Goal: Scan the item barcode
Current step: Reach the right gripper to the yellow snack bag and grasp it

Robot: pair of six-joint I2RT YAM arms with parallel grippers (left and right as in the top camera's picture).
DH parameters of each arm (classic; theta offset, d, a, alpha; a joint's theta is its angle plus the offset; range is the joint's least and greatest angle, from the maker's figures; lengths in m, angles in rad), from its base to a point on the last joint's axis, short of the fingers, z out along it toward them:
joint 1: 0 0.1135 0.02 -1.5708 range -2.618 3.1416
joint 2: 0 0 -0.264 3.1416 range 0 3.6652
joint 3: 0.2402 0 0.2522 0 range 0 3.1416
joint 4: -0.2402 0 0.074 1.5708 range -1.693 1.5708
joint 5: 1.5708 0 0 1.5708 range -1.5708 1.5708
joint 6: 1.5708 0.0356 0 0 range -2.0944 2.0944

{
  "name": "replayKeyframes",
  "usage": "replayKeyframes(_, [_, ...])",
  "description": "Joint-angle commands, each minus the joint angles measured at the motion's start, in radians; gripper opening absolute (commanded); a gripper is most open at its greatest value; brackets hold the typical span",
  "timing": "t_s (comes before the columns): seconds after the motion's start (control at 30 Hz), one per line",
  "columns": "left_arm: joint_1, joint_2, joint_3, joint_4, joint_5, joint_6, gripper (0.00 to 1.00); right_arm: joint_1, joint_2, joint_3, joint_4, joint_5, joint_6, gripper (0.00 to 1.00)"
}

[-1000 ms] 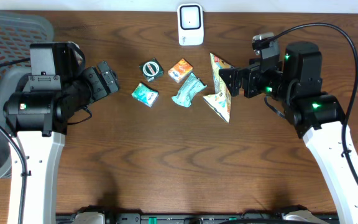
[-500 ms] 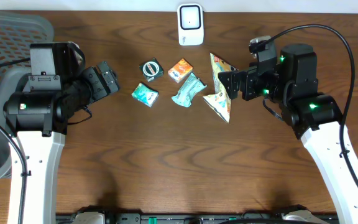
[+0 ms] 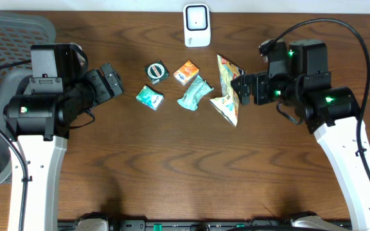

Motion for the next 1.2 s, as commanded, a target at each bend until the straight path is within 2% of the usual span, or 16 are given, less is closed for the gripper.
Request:
replayKeyframes(0.0, [0.005,0.003,0.003,0.0,-0.006,0.006,0.98,0.009,0.005,0.014,-0.017,-0.134,0.003,0.99])
replayKeyframes(0.13, [0.005,0.003,0.003,0.0,-0.006,0.006,0.98,0.009,0.007,0.01,0.027,-0.1,0.039,0.96])
replayKeyframes(0.3, [0.005,0.003,0.003,0.0,-0.006,0.006,0.98,0.025,0.037,0.01,0.018,0.097,0.218,0.95])
replayKeyframes(0.4, [0.005,0.003,0.003,0.0,-0.006,0.006,0.98,0.041,0.078,0.01,-0.004,0.179,0.32,0.99])
replayKeyframes(0.5, [0.005,0.003,0.003,0.0,-0.006,0.006,0.98,0.045,0.111,0.01,-0.011,0.174,0.319,0.97])
replayKeyframes(0.77, [0.005,0.003,0.003,-0.001,-0.006,0.006,0.98,0.054,0.121,0.01,-0.004,0.172,0.29,0.99])
replayKeyframes(0.97, [0.005,0.003,0.003,0.0,-0.006,0.006,0.98,0.07,0.166,0.01,0.009,0.262,0.277,0.99])
replayKeyframes(1.17, [0.005,0.003,0.003,0.0,-0.006,0.006,0.98,0.069,0.23,0.01,0.101,0.269,0.277,0.97])
